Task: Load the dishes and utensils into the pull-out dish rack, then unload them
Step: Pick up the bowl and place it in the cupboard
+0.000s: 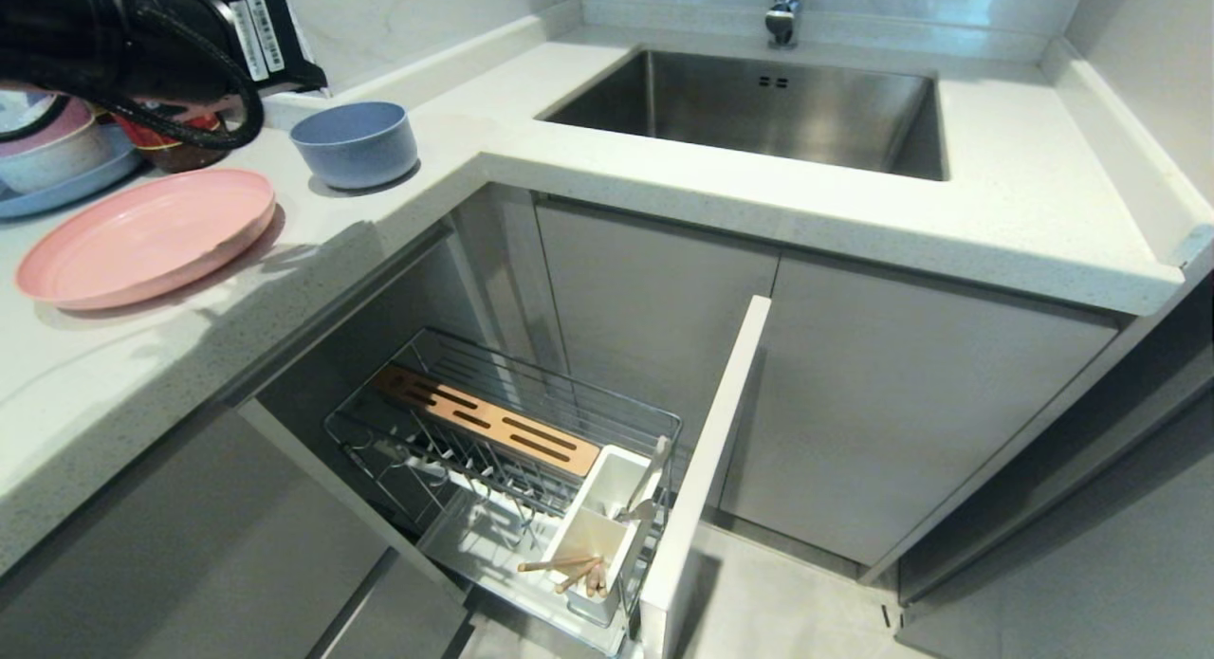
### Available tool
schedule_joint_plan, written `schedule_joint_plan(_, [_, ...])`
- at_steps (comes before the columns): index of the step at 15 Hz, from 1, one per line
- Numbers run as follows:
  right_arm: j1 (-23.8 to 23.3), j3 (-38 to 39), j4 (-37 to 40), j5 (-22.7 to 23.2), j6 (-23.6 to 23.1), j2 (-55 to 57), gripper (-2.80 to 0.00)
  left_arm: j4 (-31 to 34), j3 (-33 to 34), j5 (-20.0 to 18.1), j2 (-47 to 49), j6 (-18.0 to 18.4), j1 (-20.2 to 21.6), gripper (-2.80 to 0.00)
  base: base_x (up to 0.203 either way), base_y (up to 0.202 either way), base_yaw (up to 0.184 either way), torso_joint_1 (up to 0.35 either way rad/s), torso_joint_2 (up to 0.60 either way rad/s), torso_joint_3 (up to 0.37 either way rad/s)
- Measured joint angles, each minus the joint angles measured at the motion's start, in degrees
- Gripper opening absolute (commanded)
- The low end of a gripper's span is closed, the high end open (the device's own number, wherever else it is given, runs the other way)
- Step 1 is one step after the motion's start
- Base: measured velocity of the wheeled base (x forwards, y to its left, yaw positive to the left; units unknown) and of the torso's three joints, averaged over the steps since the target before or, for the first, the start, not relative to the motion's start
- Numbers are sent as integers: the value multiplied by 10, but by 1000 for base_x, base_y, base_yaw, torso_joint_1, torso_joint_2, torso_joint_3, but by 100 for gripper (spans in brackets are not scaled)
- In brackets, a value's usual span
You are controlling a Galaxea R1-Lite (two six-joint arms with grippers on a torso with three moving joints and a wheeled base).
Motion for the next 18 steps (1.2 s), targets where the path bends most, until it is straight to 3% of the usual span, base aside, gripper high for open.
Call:
schedule_joint_plan(2, [0,0,0,0,0,0,-280,-37,-1,36,34,16,-3,-280,0,0,0,0,0,0])
schedule_joint_plan(3, [0,0,0,0,0,0,-280,-49,-1,56,48,17,-8,0,0,0,0,0,0,0])
schedule_joint_plan(10, [0,0,0,0,0,0,-280,-180,-2,127,111,20,-16,0,0,0,0,0,0,0])
schedule_joint_plan(14, [0,0,0,0,0,0,-280,-192,-2,146,133,52,-16,0,0,0,0,0,0,0])
schedule_joint_plan(18, [0,0,0,0,0,0,-280,-189,-2,145,146,55,-16,0,0,0,0,0,0,0])
